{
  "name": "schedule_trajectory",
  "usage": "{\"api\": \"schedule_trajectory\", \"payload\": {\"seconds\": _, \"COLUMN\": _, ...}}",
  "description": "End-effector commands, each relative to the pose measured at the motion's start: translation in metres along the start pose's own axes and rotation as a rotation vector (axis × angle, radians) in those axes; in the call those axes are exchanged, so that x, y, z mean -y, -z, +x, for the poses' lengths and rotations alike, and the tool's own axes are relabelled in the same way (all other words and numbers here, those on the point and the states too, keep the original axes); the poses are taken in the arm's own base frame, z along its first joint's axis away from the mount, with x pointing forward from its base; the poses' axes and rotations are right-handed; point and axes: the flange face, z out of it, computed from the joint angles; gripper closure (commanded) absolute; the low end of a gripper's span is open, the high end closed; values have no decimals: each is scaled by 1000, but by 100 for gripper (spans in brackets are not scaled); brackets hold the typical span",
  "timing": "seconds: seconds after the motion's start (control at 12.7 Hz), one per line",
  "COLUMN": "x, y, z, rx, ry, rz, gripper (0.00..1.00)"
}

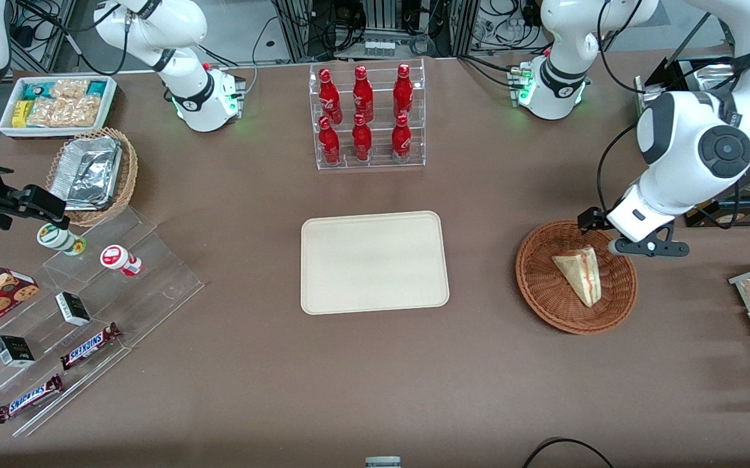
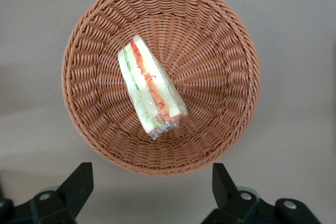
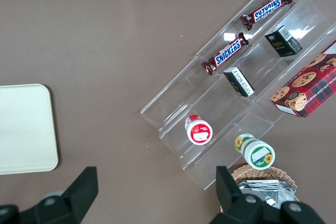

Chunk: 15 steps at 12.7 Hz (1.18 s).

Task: Place sandwich from basket to tray
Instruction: 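Move the left gripper over the sandwich in the wicker basket, then lower the left gripper and close it on the wrapped sandwich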

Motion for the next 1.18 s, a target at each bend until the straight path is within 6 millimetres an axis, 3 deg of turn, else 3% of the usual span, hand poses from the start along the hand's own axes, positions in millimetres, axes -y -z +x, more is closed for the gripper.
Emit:
{"api": "schedule_trajectory", "payload": {"seconds": 0.0, "x": 4, "y": -14, "z": 2, "rx": -19, "ry": 3, "rz": -3, "gripper": 0}}
{"api": "schedule_trajectory", "payload": {"seconds": 0.24, "x": 20, "y": -30, "z": 6, "rx": -32, "ry": 75, "rz": -10, "gripper": 0}}
{"api": "schedule_trajectory", "payload": {"seconds": 0.79, "x": 12, "y": -59, "z": 20, "rx": -65, "ry": 503, "rz": -37, "gripper": 0}}
{"api": "schedule_trajectory", "payload": {"seconds": 1.1, "x": 9, "y": -67, "z": 22, "rx": -68, "ry": 618, "rz": -53, "gripper": 0}}
